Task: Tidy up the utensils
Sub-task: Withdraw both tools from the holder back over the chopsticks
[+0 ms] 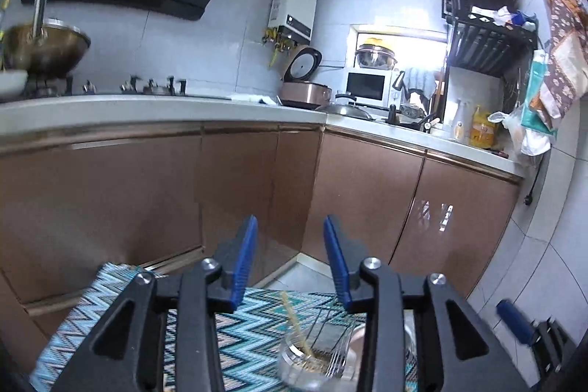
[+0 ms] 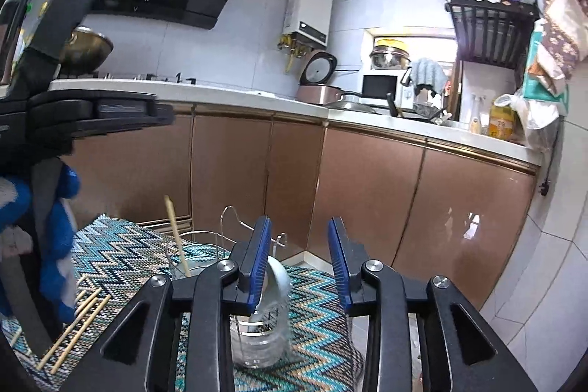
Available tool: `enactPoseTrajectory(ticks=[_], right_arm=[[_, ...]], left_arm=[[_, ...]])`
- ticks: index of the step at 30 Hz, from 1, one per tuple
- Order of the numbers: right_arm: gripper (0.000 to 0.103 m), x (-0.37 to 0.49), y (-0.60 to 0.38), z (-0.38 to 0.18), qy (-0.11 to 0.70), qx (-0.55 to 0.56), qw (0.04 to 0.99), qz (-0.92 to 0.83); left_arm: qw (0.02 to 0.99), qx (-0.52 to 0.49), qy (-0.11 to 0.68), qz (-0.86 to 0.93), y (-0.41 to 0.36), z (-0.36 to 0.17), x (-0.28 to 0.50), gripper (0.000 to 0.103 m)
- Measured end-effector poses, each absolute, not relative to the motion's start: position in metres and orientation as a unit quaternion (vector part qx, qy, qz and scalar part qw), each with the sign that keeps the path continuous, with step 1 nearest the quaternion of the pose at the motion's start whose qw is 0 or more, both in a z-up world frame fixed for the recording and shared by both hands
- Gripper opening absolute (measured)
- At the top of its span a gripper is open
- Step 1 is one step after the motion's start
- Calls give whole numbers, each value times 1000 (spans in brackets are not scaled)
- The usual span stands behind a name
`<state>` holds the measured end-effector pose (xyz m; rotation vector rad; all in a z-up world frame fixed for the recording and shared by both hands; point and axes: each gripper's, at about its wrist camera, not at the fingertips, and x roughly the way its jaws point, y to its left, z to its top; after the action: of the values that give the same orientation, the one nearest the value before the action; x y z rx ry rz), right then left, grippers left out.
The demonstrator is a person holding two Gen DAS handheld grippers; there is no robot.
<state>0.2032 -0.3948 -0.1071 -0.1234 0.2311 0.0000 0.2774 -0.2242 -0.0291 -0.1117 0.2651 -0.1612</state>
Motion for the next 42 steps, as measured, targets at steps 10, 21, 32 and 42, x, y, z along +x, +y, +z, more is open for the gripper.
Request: enactPoseTrajectory(ticks=[10,21,32,42], right_arm=[[92,127,-387,-54,71,-39,997,-3],[103,42,-349,-9,12,-25,999,22],[103,17,-308,4,19,-6,995,95],[103,-3,-282,6,28,-30,995,95]], left_arm=[[993,-22,94,-68,-161,39,179,38],[992,-16,111,-54,-85,72,89,44],[989,-35,131,-64,-32,65,46,48],[989,-54,129,-49,-5,51,31,48]])
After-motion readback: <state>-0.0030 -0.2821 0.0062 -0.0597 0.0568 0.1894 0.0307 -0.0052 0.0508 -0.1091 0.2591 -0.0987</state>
